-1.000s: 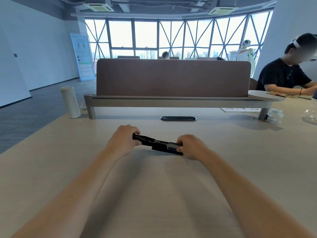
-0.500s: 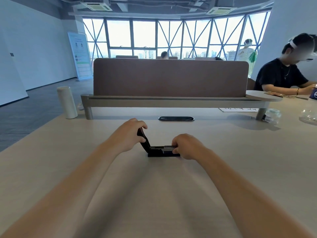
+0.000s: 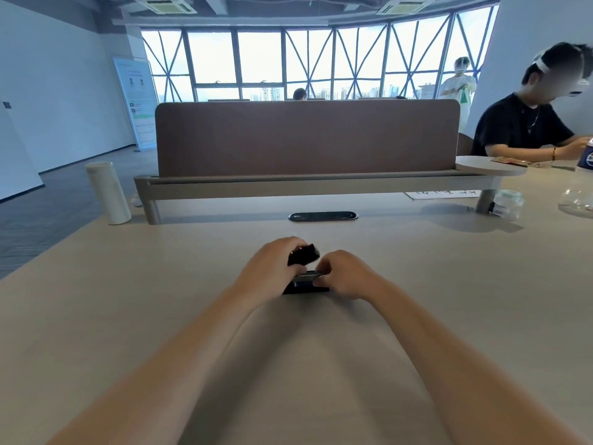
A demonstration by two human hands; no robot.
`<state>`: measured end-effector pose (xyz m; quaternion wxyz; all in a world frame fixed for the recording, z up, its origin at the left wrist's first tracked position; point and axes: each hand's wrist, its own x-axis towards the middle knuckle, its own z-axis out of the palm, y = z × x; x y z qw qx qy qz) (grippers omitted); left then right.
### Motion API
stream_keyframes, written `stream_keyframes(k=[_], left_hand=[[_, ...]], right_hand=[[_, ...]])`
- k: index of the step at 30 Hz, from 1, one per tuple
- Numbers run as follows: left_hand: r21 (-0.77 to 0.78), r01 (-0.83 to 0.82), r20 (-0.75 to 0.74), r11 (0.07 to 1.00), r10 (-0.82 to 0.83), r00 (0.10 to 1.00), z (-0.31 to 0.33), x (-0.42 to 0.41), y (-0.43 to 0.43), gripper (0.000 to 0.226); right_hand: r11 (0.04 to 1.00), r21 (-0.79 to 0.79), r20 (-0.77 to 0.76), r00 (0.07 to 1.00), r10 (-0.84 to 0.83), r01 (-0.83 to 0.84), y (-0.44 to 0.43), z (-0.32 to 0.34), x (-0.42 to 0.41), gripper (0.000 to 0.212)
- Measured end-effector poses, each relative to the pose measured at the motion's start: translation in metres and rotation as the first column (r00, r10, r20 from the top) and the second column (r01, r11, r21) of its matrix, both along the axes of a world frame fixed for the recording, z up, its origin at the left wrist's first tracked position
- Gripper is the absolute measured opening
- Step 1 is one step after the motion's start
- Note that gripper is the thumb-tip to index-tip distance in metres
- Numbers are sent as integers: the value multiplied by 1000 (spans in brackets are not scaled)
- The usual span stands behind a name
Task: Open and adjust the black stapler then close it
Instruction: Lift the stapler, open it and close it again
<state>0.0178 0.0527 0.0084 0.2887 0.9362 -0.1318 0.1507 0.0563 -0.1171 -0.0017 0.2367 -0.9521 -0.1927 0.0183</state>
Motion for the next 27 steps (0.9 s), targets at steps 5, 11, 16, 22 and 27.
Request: stream_keyframes(k=[5, 11, 16, 22, 27], left_hand=[[88, 64, 15, 994, -66, 998, -16, 8, -4, 23], [75, 69, -2, 995, -69, 998, -30, 9, 6, 28], [76, 61, 4, 995, -61, 998, -31, 8, 6, 25], [92, 73, 22, 993, -76, 997, -32, 8, 5, 22], [106, 71, 32, 992, -74, 997, -34, 8, 4, 25]], right_hand=[[999, 31, 8, 1000, 17, -17, -3, -6, 1, 31], [992, 130, -26, 1000, -6, 9, -5, -13, 3, 27], [985, 171, -30, 999, -12, 16, -6, -11, 1, 33], [992, 125, 15, 1000, 25, -27, -6, -12, 3, 26], [995, 77, 64, 997, 53, -58, -5, -14, 4, 19]])
